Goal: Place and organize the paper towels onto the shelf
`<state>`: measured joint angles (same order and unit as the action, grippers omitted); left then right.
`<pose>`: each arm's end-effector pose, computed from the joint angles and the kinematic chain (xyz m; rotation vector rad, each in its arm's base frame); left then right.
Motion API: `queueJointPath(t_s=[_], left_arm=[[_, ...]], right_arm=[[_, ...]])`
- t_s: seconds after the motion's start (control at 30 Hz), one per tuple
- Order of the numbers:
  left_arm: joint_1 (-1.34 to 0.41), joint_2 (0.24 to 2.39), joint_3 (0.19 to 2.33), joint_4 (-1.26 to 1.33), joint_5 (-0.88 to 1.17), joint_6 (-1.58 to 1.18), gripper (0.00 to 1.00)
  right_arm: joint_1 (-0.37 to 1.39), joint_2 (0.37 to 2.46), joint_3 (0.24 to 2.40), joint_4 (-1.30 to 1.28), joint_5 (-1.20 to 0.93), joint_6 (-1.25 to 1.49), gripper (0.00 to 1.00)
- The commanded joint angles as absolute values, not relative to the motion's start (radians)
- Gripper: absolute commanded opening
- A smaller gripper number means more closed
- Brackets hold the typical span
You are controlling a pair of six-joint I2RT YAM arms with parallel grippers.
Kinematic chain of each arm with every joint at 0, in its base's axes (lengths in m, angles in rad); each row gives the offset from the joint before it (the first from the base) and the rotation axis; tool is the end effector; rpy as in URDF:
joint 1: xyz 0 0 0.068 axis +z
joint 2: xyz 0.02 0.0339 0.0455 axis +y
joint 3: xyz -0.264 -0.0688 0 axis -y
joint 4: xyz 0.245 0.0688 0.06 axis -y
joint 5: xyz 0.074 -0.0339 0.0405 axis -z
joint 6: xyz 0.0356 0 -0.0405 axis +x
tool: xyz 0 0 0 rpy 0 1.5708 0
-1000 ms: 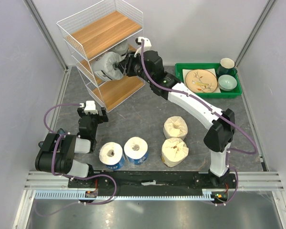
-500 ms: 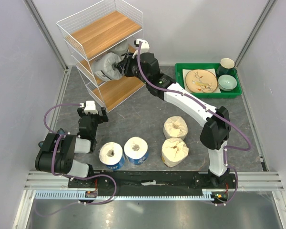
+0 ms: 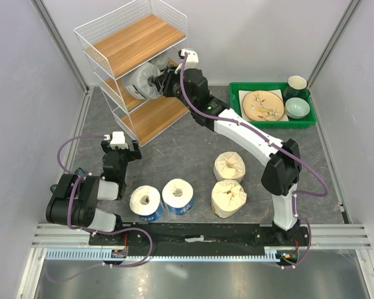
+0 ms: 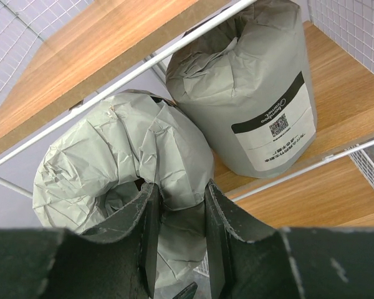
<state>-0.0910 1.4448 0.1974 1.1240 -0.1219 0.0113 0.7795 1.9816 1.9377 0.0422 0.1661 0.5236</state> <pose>0.2295 -0.0166 0.1487 -0.0046 1.6935 0.0436 0.3469 0.3346 0.4045 -0.0740 1.6420 0.8832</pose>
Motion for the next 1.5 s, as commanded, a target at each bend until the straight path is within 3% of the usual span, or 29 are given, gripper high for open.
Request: queueJointPath(t_s=[0.0,1.27,1.47], left_arm=[[-0.089,1.443,0.213,1.169,-0.129,0.011,0.99],[-0.089,1.443,0.213,1.169,-0.129,0.008,1.00],[-0.089,1.443,0.213,1.169,-0.129,0.011,1.00]], right_arm=[[0.781,1.957,1.944,0.137,0.204,0.528,0.19],[0.811,1.967,1.908,0.166,0.308,0.494,0.23],[0.813,1.976,1.924,0.175,0.314,0.495,0.40]])
